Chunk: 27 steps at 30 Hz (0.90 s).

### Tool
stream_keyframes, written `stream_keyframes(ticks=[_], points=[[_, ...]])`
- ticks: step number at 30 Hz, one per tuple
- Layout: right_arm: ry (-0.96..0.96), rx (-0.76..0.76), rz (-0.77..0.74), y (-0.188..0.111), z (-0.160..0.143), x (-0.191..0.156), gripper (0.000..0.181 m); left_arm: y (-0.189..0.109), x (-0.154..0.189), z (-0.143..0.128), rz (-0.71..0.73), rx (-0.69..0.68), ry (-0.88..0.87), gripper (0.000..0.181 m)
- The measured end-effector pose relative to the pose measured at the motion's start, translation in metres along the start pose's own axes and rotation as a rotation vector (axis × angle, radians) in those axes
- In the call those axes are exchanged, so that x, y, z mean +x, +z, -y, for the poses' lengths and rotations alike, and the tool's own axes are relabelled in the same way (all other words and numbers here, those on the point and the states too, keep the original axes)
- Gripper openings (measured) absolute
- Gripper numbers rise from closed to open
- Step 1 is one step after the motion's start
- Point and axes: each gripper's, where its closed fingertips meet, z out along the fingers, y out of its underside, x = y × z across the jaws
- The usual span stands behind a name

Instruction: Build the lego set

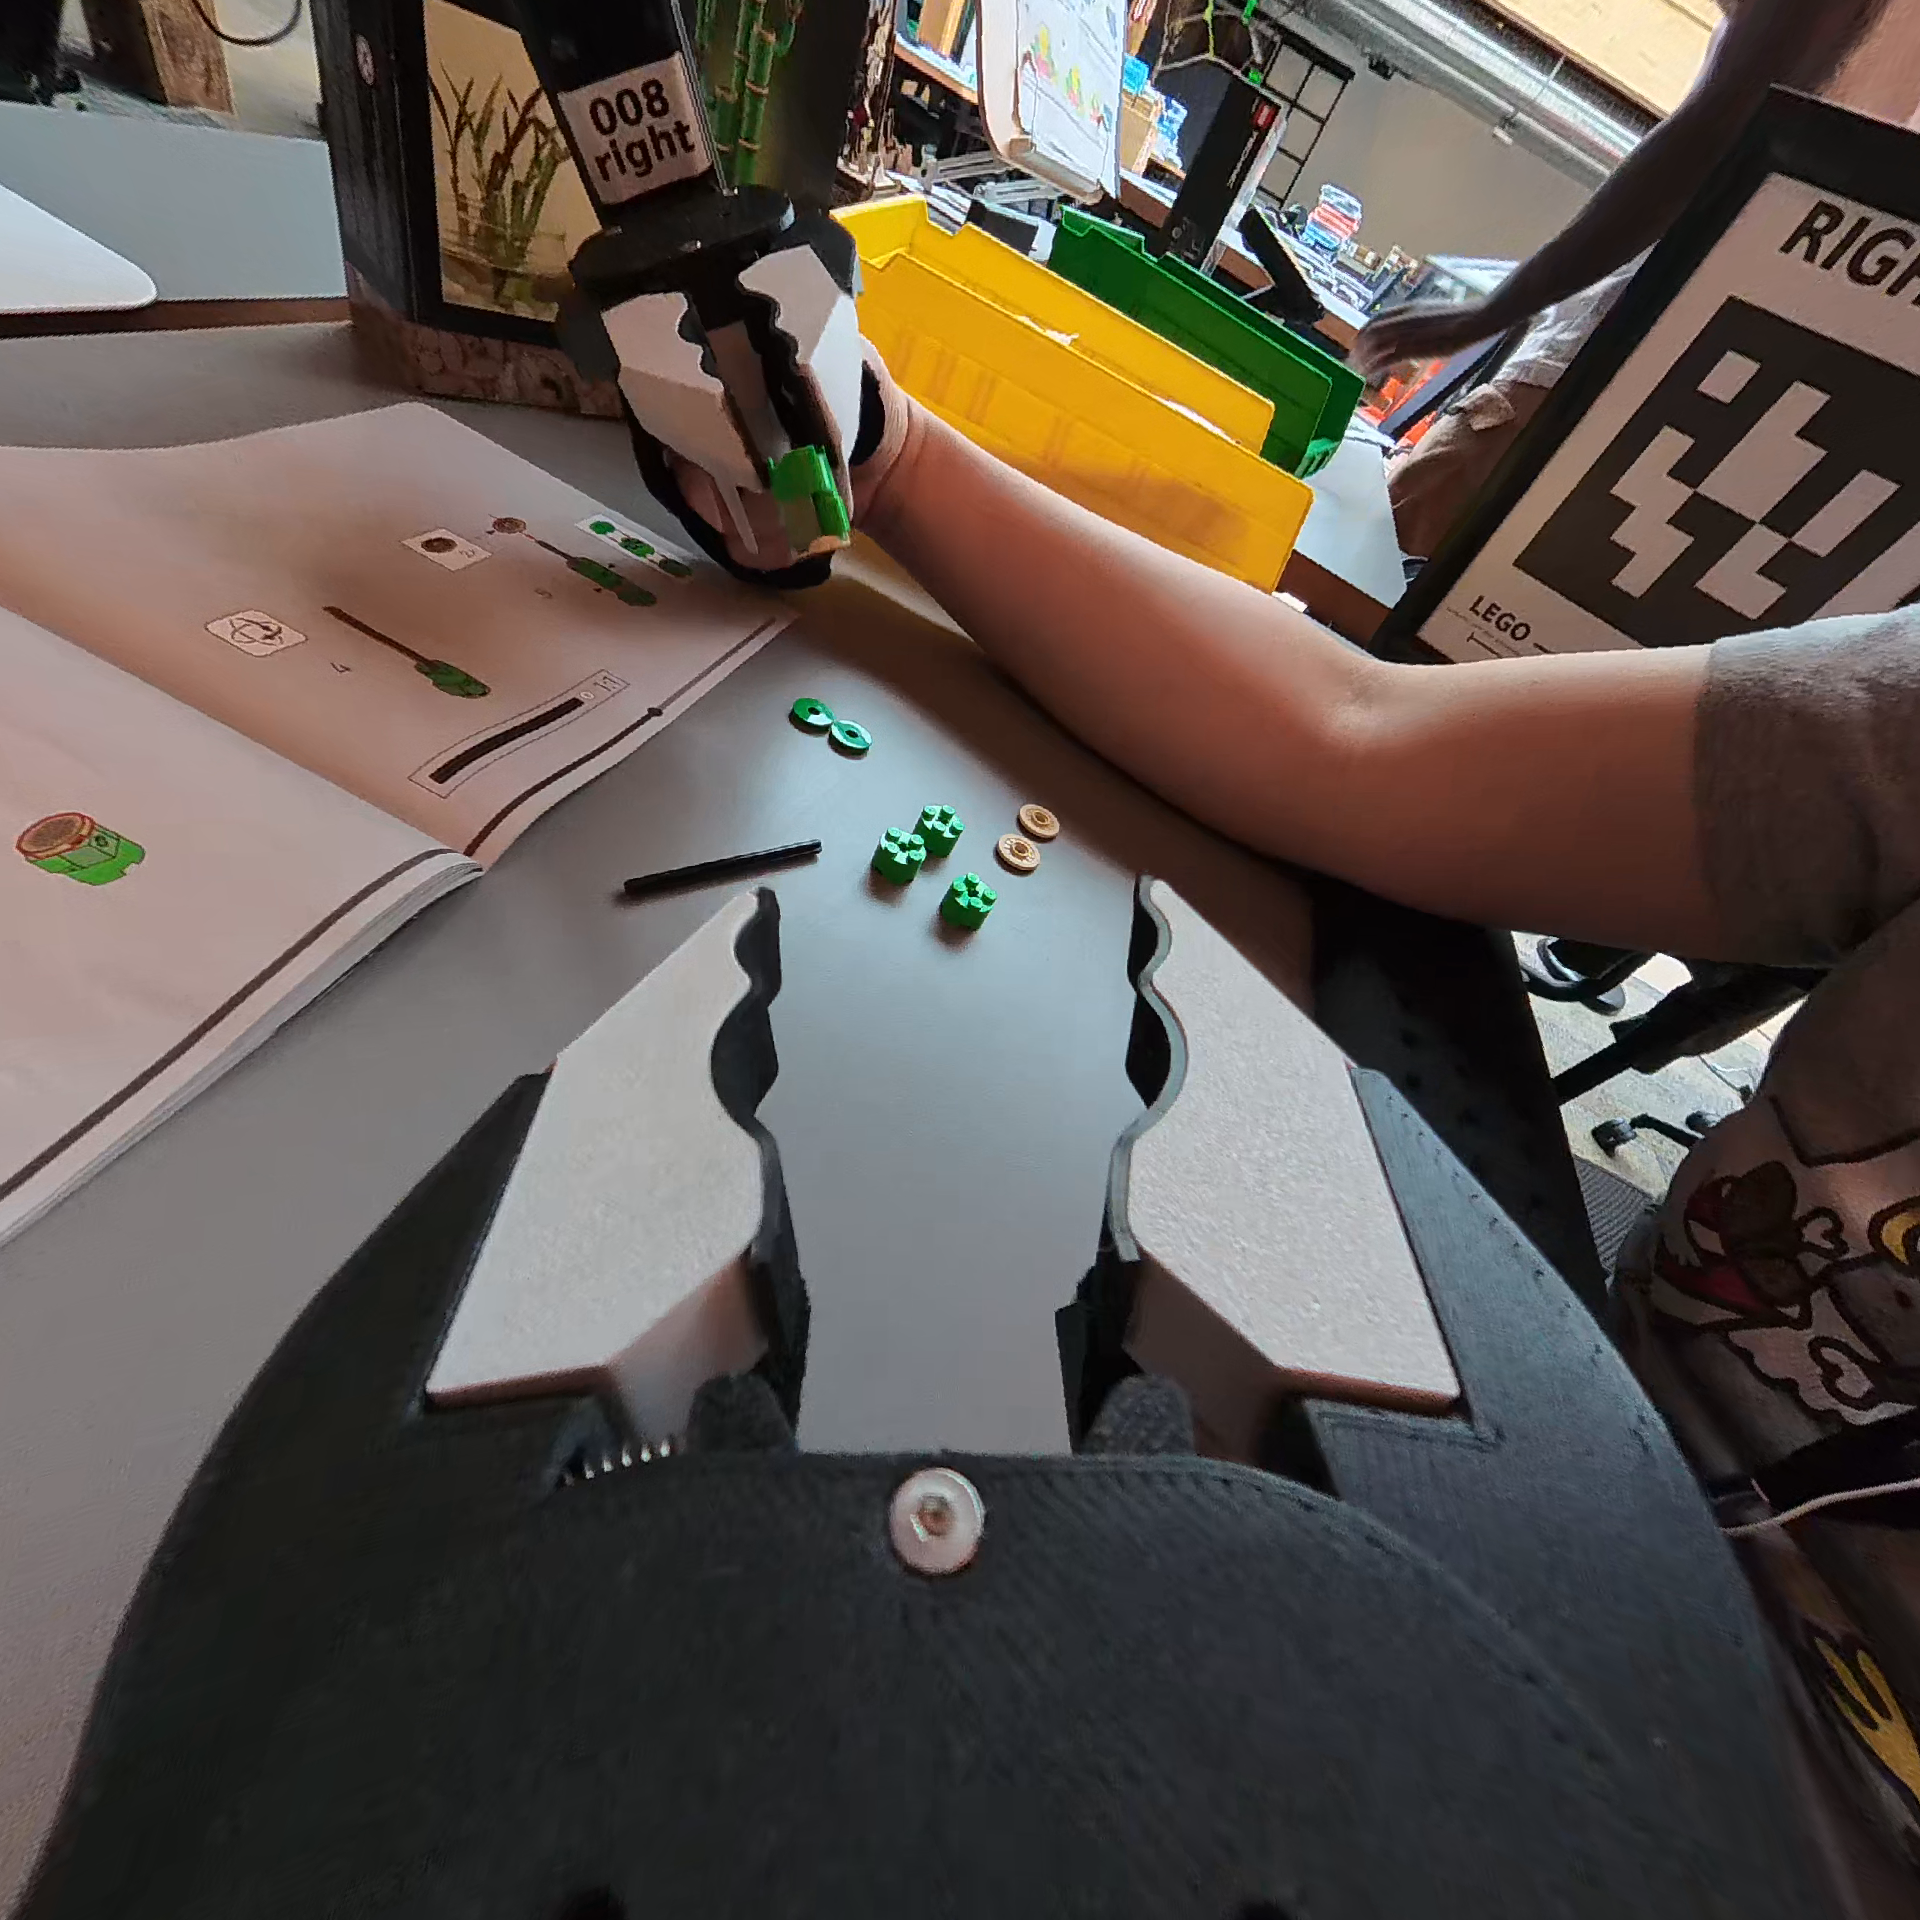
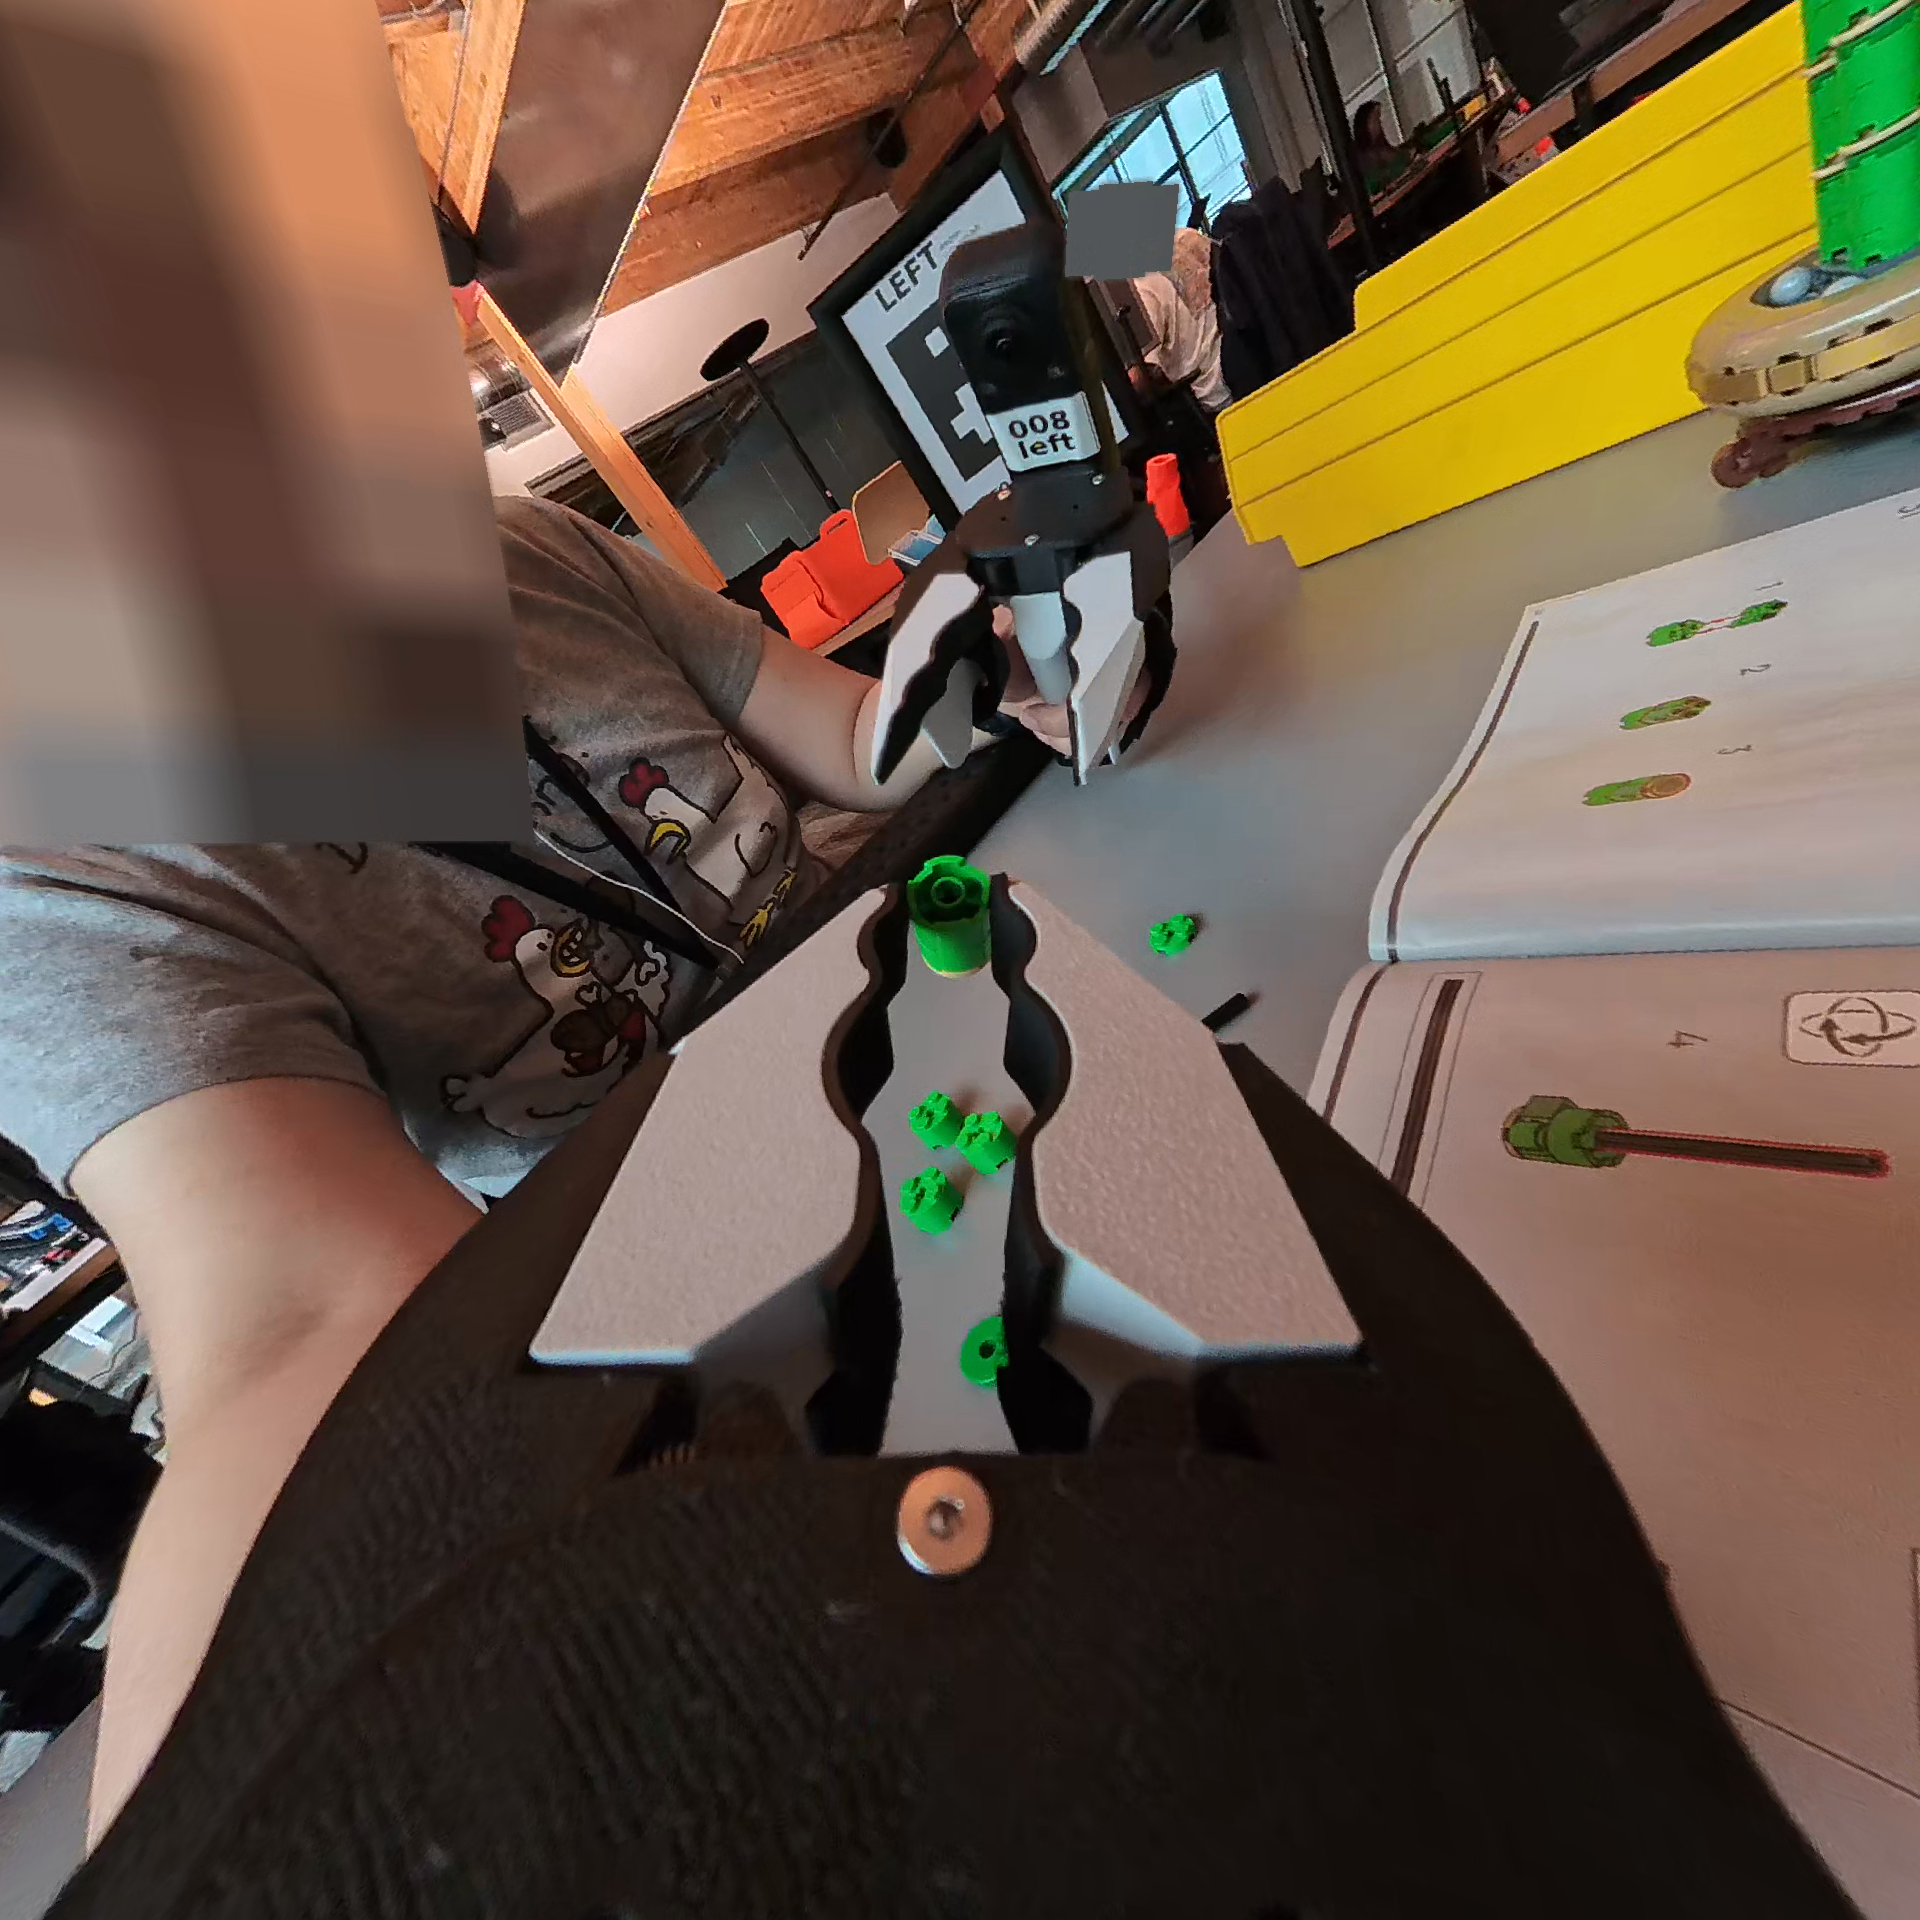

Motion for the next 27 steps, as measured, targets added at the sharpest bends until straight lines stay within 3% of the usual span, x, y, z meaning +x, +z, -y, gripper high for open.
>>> stream_keyframes(ticks=[27], points=[[0.002,0.014,0.025,-0.002,-0.001,-0.004,0.014,0.008,-0.005,-0.012,0.035,-0.073,0.028,0.068]])
